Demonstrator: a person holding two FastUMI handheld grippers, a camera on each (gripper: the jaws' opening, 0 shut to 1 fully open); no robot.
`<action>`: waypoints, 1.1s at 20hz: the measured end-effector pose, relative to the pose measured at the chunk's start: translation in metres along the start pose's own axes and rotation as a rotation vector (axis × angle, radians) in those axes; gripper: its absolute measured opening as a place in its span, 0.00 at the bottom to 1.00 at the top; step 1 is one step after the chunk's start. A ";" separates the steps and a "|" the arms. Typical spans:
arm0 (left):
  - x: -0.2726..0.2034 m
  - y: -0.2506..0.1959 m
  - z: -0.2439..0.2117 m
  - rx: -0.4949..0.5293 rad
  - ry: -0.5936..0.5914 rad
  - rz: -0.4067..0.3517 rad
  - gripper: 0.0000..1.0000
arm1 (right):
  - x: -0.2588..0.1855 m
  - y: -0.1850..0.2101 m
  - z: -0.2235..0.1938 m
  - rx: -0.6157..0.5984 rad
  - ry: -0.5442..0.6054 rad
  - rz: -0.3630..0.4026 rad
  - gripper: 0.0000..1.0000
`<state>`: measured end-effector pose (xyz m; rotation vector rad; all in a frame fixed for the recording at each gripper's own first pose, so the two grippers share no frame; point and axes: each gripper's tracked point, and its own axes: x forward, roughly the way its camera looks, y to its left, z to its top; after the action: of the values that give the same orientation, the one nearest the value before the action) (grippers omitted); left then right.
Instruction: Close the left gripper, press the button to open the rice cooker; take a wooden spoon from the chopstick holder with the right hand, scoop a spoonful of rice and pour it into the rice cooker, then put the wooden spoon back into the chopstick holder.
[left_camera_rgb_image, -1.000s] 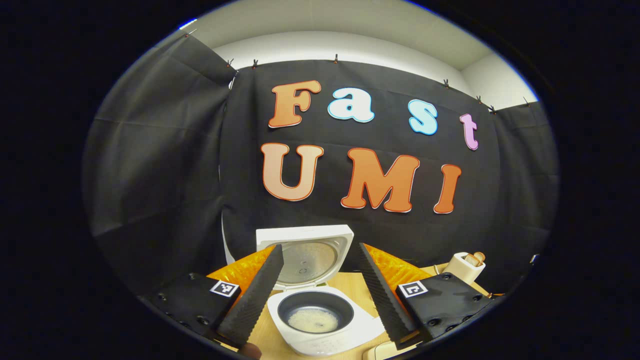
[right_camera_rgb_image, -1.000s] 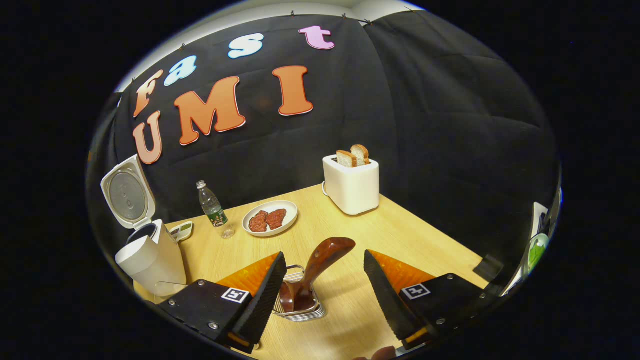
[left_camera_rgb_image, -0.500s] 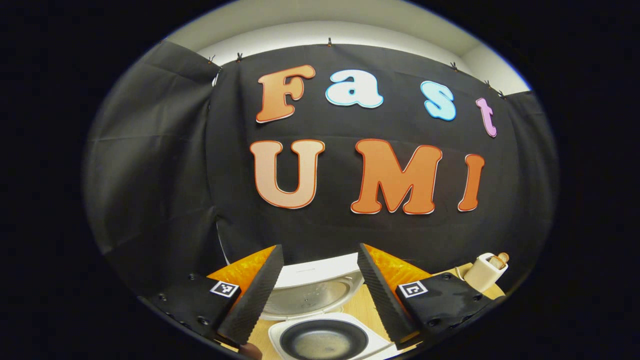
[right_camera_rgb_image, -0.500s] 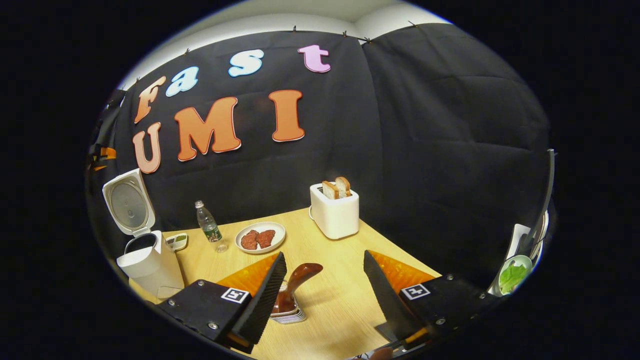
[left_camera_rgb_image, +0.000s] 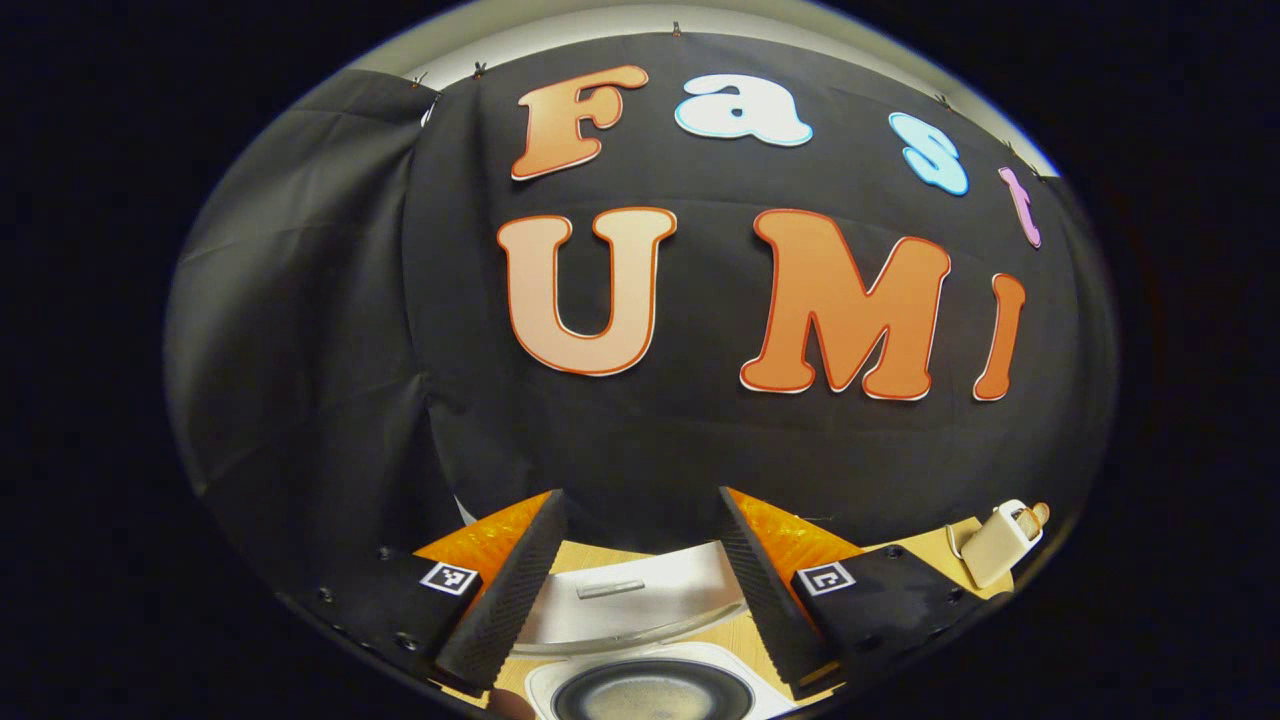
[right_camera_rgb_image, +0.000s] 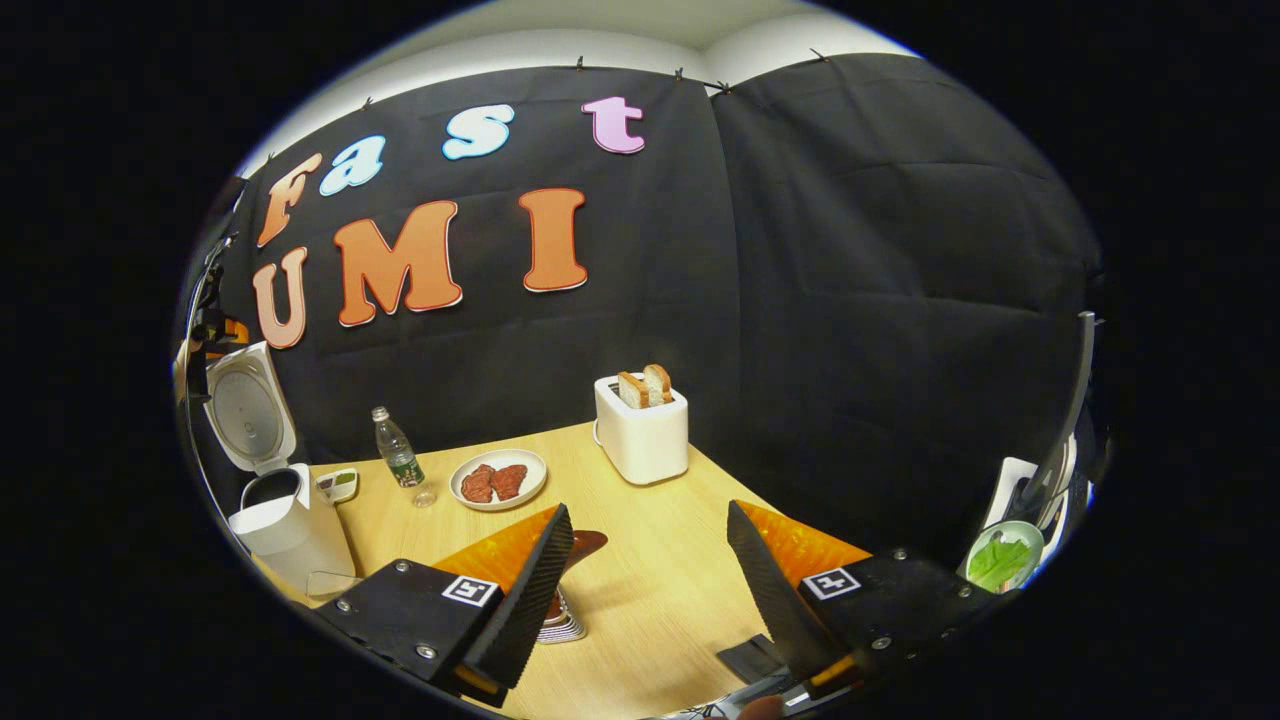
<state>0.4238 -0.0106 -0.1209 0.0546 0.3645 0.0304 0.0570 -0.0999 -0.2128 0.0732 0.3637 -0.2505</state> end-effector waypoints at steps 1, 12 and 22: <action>-0.001 -0.002 0.002 -0.024 -0.026 -0.002 1.00 | 0.000 0.000 0.002 -0.007 -0.003 0.000 0.95; -0.069 -0.025 -0.045 -0.047 0.074 -0.096 1.00 | -0.007 0.038 0.044 -0.117 -0.086 0.075 0.95; -0.150 -0.056 -0.195 -0.070 0.175 -0.106 1.00 | -0.010 0.064 0.048 -0.143 -0.093 0.224 0.95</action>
<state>0.2156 -0.0631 -0.2526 -0.0374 0.5403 -0.0575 0.0802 -0.0413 -0.1630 -0.0388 0.2768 -0.0057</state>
